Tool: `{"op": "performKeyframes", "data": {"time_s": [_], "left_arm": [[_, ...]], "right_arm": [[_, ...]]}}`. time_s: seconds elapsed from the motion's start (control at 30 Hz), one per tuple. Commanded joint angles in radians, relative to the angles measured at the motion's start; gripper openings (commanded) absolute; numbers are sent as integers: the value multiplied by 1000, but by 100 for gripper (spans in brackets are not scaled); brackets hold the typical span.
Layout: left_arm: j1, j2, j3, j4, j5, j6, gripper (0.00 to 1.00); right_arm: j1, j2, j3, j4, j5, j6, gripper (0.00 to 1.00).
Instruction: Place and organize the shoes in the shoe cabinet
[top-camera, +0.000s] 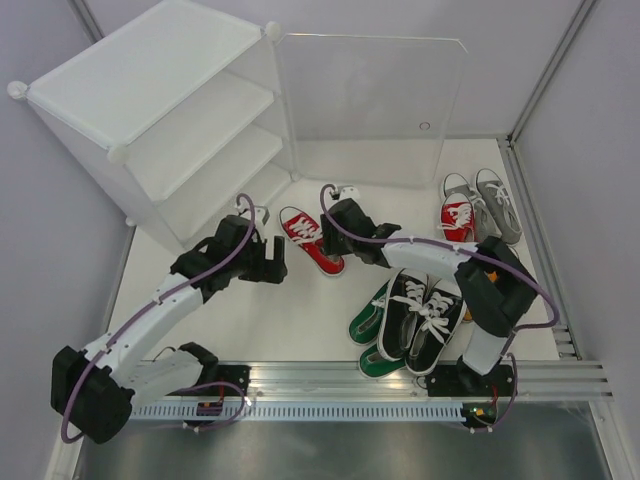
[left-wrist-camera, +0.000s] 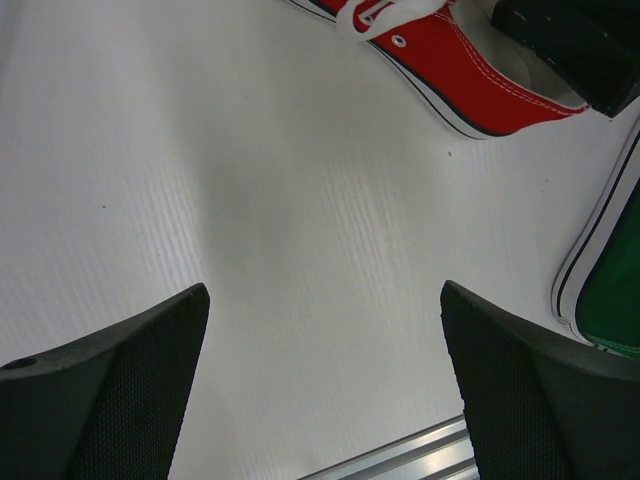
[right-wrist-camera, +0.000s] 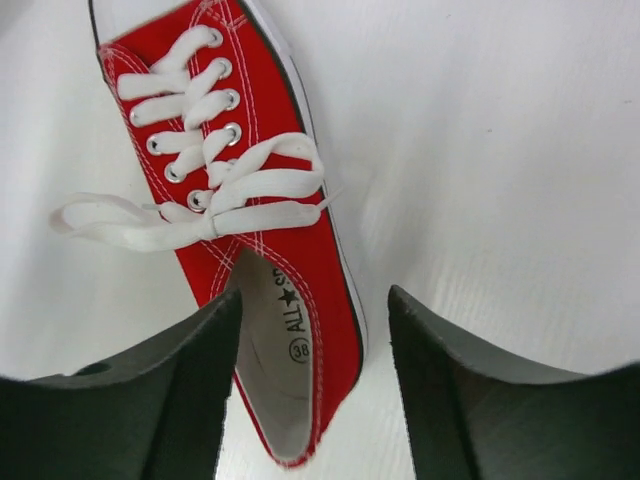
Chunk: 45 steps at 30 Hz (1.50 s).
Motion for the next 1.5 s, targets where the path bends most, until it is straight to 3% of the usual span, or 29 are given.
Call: {"op": "performKeyframes", "data": {"time_s": [0.0,0.03,0.13,0.33,0.57,0.77,0.9,1.0,1.1,1.2,1.37,1.47], "left_arm": [[-62,56,87,37,-6,-61,99],[-82,75,102,37,-15,-69,99],[-173,203,174,38,-84,-101,98],[-286,415,334,47,-124,-118,95],[-346,698,556,55,-128,-80,88],[-352,865,632,53,-73,-38,72],[-368,891,615,53,-64,-43,70],[-374,929,621,53,-72,-35,58],[-375,959,627,53,-90,-31,55],[-377,951,618,47,-105,-25,42],[-377,884,613,7,-133,-8,4],[-377,808,664,-43,-147,29,2]], "right_arm": [[7,-163,12,-45,108,-1,67],[7,-194,6,-74,137,1,74],[2,-321,-11,-192,266,18,82],[-39,-575,-99,-361,467,74,86],[-70,-863,-255,-362,504,71,86],[-70,-928,-311,-395,503,70,86],[-70,-940,-336,-402,501,65,86],[-70,-945,-356,-385,486,62,86],[-70,-937,-364,-378,475,67,86],[-70,-934,-368,-378,469,65,86],[-70,-940,-373,-376,469,61,86],[-70,-941,-367,-376,460,56,85]]}}
